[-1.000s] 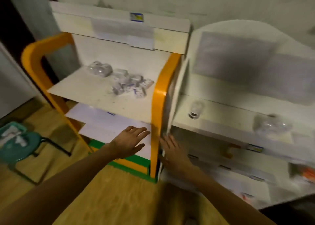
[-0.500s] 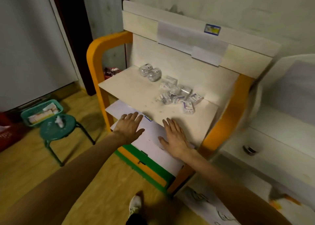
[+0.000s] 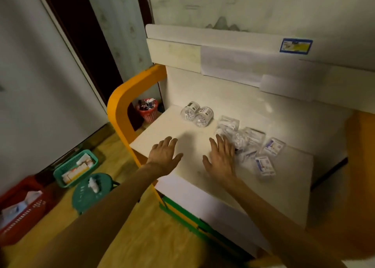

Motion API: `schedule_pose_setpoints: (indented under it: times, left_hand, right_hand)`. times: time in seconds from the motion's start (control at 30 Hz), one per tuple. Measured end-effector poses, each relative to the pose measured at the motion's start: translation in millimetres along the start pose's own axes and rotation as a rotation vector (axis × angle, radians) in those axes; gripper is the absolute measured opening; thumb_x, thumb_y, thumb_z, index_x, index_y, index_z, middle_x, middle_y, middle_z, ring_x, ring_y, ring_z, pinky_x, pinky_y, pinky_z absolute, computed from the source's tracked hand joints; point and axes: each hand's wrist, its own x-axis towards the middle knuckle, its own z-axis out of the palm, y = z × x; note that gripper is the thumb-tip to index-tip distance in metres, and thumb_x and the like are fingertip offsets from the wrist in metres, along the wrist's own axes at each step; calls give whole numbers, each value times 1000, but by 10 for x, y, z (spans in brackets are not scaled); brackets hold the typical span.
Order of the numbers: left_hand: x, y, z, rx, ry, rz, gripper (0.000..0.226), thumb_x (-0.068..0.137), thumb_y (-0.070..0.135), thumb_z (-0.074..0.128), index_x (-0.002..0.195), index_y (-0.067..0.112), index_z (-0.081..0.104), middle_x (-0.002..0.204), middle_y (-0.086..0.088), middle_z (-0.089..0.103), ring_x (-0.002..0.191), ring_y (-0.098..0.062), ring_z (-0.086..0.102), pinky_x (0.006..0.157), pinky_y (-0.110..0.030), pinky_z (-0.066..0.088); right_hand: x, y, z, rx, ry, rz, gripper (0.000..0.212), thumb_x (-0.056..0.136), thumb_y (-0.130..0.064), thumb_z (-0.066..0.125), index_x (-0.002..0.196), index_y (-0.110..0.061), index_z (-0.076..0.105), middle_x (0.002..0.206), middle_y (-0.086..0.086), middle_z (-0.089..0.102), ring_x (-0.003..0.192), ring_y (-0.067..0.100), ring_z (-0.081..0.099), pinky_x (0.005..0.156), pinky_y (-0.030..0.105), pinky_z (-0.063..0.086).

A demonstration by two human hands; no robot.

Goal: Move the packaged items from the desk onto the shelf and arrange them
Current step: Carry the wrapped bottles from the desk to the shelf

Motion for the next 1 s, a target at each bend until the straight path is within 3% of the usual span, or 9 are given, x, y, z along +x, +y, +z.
schedule_pose_setpoints:
  times: [0.1,0.27,0.4,0.53,0.67,0.83,1.0]
  left_hand:
    - [320,-30,20,-27,-22,-9,71,98,58,42,155,21,22,163,-8,22,144,-31,33,115,-47,32]
    - [833,-16,-63,-21,15,46,73,97,54,49,155,19,22,162,-9,23,143,-32,34,113,-47,34]
    - [1216,-77,-132,-10,29,91,73,95,50,53,155,20,22,162,-8,23,143,-32,34,112,-47,34]
    - [1580,-178,-187,87,34,241,75,95,45,55,156,22,19,165,-5,17,144,-30,30,114,-44,32]
    - [1960,-388,-139,29,56,315,80,92,44,60,157,20,20,166,-4,12,147,-27,24,114,-44,31]
    - [2509,-562,40,-92,-11,489,94,86,49,66,160,25,13,168,3,4,146,-26,29,103,-46,46]
    - [2752,-640,314,-207,79,561,95,83,49,70,158,23,17,166,-2,13,138,-31,42,91,-45,53]
  right_hand:
    - [232,42,49,24,16,33,70,87,-38,56,150,-16,38,161,12,28,151,33,14,123,53,8]
    - [644,-26,0,99,80,-23,68,86,-27,62,148,-11,40,158,13,34,150,34,21,121,52,22]
    - [997,-83,81,49,-9,-28,77,88,-26,63,155,-14,27,165,12,19,153,33,11,124,48,16]
    - [1512,-164,127,-27,-15,-40,81,87,-25,66,157,-16,26,166,8,17,153,29,11,122,49,20]
    - [1808,-336,290,-108,-93,102,84,87,-21,64,158,-17,18,166,6,13,152,29,7,123,50,12]
    - [1857,-333,466,-254,-119,115,85,83,-21,69,156,-12,26,165,10,22,149,35,23,113,54,32]
    - [1916,-490,432,-237,-124,216,80,92,-19,63,158,-15,19,168,3,10,154,30,10,112,50,35]
